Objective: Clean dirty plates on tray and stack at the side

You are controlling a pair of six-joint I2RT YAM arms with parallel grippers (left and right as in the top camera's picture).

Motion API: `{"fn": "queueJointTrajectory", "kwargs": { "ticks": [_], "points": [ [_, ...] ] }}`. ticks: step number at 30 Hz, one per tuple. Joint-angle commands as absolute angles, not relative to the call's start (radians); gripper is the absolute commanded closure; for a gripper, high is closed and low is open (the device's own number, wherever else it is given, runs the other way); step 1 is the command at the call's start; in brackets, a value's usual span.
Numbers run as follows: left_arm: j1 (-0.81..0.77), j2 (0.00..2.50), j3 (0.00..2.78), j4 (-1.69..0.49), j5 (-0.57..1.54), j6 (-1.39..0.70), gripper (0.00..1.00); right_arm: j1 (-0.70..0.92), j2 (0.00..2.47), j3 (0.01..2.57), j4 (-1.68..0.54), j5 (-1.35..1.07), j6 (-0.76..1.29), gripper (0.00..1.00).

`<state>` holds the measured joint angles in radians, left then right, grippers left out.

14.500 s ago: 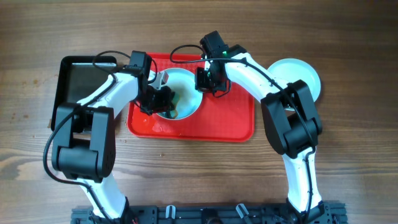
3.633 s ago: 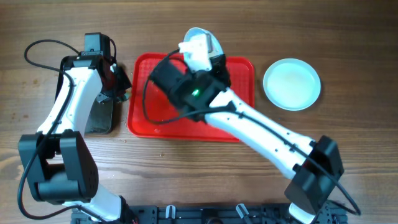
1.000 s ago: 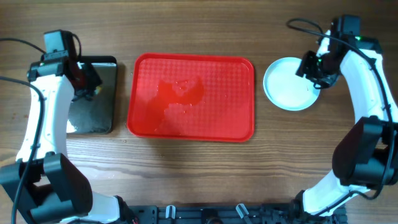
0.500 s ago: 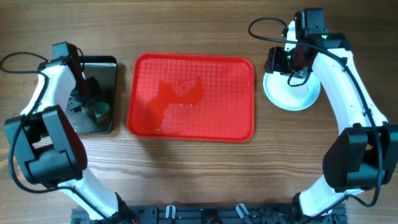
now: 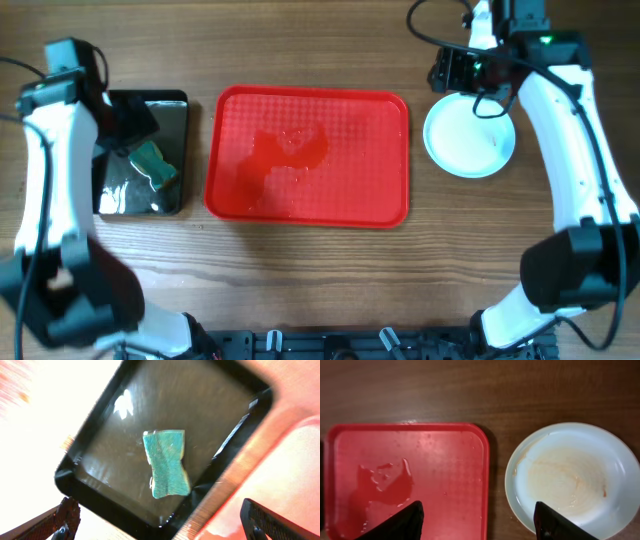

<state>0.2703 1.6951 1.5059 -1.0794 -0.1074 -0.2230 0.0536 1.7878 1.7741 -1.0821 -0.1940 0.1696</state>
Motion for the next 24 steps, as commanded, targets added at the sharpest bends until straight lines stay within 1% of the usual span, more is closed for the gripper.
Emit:
{"fn": "queueJointTrajectory", "kwargs": {
  "ticks": [1, 2, 3, 4, 5, 9, 13, 16, 20, 24],
  "points": [
    [0.271, 1.604, 1.523, -1.085, -0.11, -0.251, 0.0, 0.055, 1.659, 1.856, -1.114, -0.181, 0.158, 0.28],
    [0.271, 1.598, 1.523, -1.085, -0.11, -0.251, 0.0, 0.055, 1.605, 1.861, -1.119, -0.163, 0.158, 0.27],
    [0.271, 1.598, 1.523, -1.085, -0.11, -0.251, 0.0, 0.055, 1.564, 1.862, -1.119, -0.148, 0.158, 0.23],
    [0.271, 1.599, 1.523, -1.085, -0.11, -0.251, 0.0, 0.055, 1.513, 1.862, -1.119, -0.136, 0.158, 0.04],
    [0.271, 1.599, 1.523, -1.085, -0.11, -0.251, 0.0, 0.055, 1.47, 1.862, -1.119, -0.13, 0.158, 0.01],
    [0.271, 1.599, 1.523, -1.085, -0.11, -0.251, 0.0, 0.055, 1.287, 1.861, -1.119, -0.131, 0.19, 0.01],
    [0.271, 1.599, 1.523, -1.085, -0.11, -0.251, 0.0, 0.055, 1.185, 1.861, -1.119, -0.131, 0.19, 0.0],
    [0.271, 1.599, 1.523, -1.085, -0.11, -0.251, 0.0, 0.055, 1.152, 1.861, -1.13, -0.111, 0.153, 0.01],
    [0.271, 1.599, 1.523, -1.085, -0.11, -0.251, 0.0, 0.055, 1.147, 1.861, -1.171, -0.102, 0.155, 0.01],
    [0.271, 1.599, 1.523, -1.085, -0.11, -0.251, 0.0, 0.055, 1.155, 1.824, -1.127, -0.08, 0.156, 0.0]
  ]
}}
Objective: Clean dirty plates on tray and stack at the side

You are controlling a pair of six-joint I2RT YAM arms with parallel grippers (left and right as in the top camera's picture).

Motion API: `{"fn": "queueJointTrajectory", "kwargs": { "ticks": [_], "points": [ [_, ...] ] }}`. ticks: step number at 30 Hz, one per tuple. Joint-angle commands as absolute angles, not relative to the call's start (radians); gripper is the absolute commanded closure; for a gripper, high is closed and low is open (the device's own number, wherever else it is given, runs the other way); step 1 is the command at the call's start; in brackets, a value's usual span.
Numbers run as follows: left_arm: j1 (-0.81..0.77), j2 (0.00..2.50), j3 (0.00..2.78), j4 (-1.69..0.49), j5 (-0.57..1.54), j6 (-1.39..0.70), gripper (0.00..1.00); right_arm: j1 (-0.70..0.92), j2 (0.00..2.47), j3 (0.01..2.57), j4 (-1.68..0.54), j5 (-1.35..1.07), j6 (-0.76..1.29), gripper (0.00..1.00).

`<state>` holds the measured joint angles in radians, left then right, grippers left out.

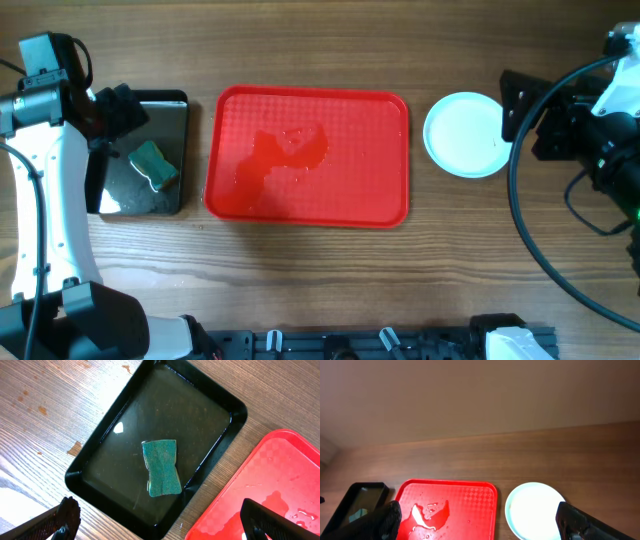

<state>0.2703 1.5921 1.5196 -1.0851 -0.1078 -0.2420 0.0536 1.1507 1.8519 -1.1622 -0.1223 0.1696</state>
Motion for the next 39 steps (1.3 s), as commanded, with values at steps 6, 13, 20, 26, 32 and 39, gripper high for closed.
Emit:
{"fn": "queueJointTrajectory", "kwargs": {
  "ticks": [6, 13, 20, 26, 32, 39],
  "points": [
    [0.271, 1.599, 1.523, -1.085, -0.11, -0.251, 0.0, 0.055, 0.998, 1.487, -0.831, -0.045, 0.102, 0.01],
    [0.271, 1.599, 1.523, -1.085, -0.11, -0.251, 0.0, 0.055, 0.513, 0.695, -0.281, -0.052, 0.108, 0.0],
    [0.271, 1.599, 1.523, -1.085, -0.11, -0.251, 0.0, 0.055, 0.186, 0.233, -0.016, -0.159, 0.108, 0.0],
    [0.271, 1.599, 1.523, -1.085, -0.11, -0.251, 0.0, 0.055, 0.045, 0.067, 0.026, -0.159, 0.108, 0.0],
    [0.271, 1.599, 1.523, -1.085, -0.11, -0.251, 0.0, 0.055, 0.003, 0.005, 0.012, -0.158, 0.106, 0.0],
    [0.271, 1.599, 1.523, -1.085, -0.11, -0.251, 0.0, 0.055, 0.005, 0.005, 0.013, -0.154, 0.106, 0.0]
  ]
}}
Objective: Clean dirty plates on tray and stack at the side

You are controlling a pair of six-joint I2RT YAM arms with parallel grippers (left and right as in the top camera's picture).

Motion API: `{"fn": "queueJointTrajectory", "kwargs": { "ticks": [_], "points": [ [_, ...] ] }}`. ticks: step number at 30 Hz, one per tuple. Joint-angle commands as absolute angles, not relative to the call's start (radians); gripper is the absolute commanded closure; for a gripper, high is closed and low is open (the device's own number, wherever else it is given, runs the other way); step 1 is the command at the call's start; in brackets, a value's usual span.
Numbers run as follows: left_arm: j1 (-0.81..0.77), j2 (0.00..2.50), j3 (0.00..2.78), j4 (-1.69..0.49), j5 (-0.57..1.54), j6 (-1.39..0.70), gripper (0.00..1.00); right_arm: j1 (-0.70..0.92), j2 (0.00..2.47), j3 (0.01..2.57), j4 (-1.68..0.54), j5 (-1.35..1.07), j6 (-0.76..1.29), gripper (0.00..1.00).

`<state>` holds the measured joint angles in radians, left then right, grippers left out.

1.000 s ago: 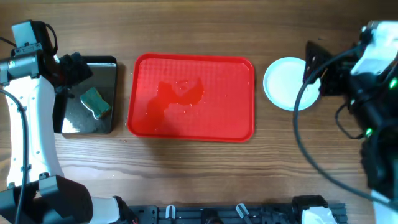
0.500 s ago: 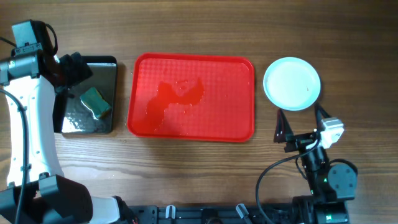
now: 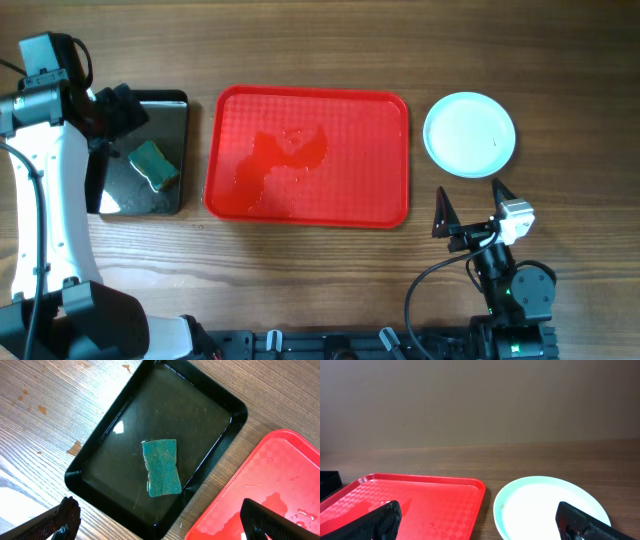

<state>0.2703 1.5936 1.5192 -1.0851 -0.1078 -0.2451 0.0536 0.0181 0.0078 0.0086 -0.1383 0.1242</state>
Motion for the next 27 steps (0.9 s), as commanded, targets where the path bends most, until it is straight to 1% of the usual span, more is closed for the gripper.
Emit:
{"fn": "queueJointTrajectory", "kwargs": {
  "ticks": [1, 20, 22, 25, 26, 27],
  "points": [
    [0.271, 1.599, 1.523, -1.085, -0.11, -0.251, 0.0, 0.055, 0.005, 0.005, 0.012, -0.154, 0.105, 0.0],
    [0.273, 1.588, 1.523, -1.084, -0.109, -0.244, 0.0, 0.055, 0.005, 0.005, 0.012, -0.154, 0.105, 0.0],
    [0.263, 1.541, 1.517, -1.029, -0.087, -0.244, 0.0, 0.055, 0.005, 0.005, 0.013, -0.154, 0.105, 0.01],
    [0.22, 1.421, 1.439, -0.864, -0.056, -0.243, 0.0, 0.055, 0.005, 0.005, 0.012, -0.154, 0.105, 0.0],
    [0.199, 1.358, 1.384, -0.794, -0.054, -0.243, 0.0, 0.055, 0.005, 0.005, 0.012, -0.154, 0.105, 0.0],
    [0.164, 1.23, 1.245, -0.664, -0.053, -0.243, 0.0, 0.055, 0.005, 0.005, 0.012, -0.154, 0.105, 0.01]
  ]
}}
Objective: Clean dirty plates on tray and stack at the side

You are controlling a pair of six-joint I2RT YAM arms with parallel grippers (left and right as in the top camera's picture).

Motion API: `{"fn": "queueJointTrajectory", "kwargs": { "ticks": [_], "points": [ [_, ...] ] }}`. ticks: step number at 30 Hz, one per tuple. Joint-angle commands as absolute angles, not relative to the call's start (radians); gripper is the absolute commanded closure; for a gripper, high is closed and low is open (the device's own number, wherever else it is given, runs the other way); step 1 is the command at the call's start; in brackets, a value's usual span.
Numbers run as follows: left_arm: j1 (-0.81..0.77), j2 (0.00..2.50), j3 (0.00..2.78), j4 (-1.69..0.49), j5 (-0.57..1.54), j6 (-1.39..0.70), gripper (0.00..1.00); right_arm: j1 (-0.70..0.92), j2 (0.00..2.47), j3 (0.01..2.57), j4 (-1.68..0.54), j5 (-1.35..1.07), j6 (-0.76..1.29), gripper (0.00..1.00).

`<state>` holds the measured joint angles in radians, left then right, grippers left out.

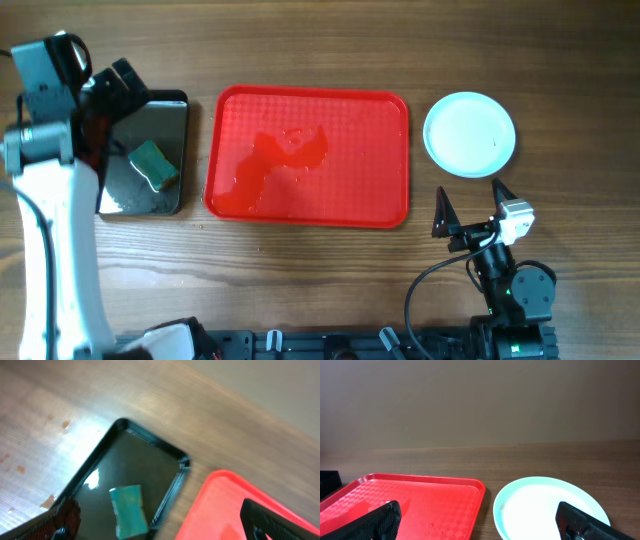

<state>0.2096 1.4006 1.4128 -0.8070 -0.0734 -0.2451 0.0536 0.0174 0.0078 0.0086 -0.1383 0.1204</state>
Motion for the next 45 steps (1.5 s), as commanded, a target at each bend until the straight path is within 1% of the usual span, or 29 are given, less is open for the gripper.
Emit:
{"fn": "queueJointTrajectory", "kwargs": {
  "ticks": [1, 2, 3, 5, 9, 11, 14, 19, 21, 23, 27, 28, 32, 36, 45],
  "points": [
    [0.152, 1.178, 1.183, -0.614, -0.053, -0.243, 0.0, 0.055, 0.005, 0.005, 0.012, -0.155, 0.105, 0.0],
    [0.144, 1.134, 1.129, -0.57, -0.053, -0.243, 0.0, 0.055, 0.005, 0.005, 0.012, -0.154, 0.106, 0.0],
    [0.128, 1.012, 0.985, -0.462, -0.049, -0.243, 0.0, 0.055, 0.005, 0.005, 0.012, -0.154, 0.106, 0.0],
    [0.113, 0.775, 0.74, -0.318, -0.027, -0.243, 0.0, 0.055, 0.005, 0.005, 0.012, -0.154, 0.106, 0.0],
    [0.112, 0.529, 0.514, -0.177, -0.02, -0.243, 0.0, 0.055, 0.005, 0.005, 0.012, -0.154, 0.106, 0.01],
    [0.1, 0.429, 0.443, -0.14, -0.035, -0.242, 0.0, 0.055, 0.005, 0.005, 0.012, -0.154, 0.105, 0.01],
    [0.056, 0.281, 0.352, -0.114, -0.115, -0.24, 0.0, 0.055, 0.005, 0.005, 0.012, -0.154, 0.105, 0.01],
    [0.035, 0.079, 0.207, -0.092, -0.125, -0.207, 0.0, 0.055, 0.005, 0.005, 0.012, -0.154, 0.105, 0.01],
    [0.03, 0.013, 0.157, -0.08, -0.125, -0.163, 0.0, 0.055, 0.005, 0.005, 0.012, -0.154, 0.106, 0.01],
    [0.028, 0.003, 0.126, -0.053, -0.121, -0.134, 0.0, 0.055, 0.005, 0.005, 0.012, -0.154, 0.105, 0.0],
    [0.028, 0.003, 0.034, 0.1, -0.121, -0.134, 0.0, 0.055, 0.005, 0.005, 0.012, -0.154, 0.105, 0.0],
    [0.028, 0.003, 0.022, 0.107, -0.12, -0.134, 0.0, 0.055, 0.005, 0.005, 0.012, -0.154, 0.105, 0.0],
    [0.028, 0.003, 0.006, 0.083, -0.068, -0.134, 0.0, 0.055, 0.005, 0.005, 0.012, -0.154, 0.106, 0.01],
    [0.028, 0.003, 0.006, -0.075, -0.024, -0.134, 0.0, 0.055, 0.005, 0.005, 0.012, -0.154, 0.105, 0.01],
    [0.029, 0.004, 0.006, -0.073, -0.008, -0.138, 0.0, 0.055, 0.005, 0.005, 0.013, -0.154, 0.105, 0.0]
  ]
}}
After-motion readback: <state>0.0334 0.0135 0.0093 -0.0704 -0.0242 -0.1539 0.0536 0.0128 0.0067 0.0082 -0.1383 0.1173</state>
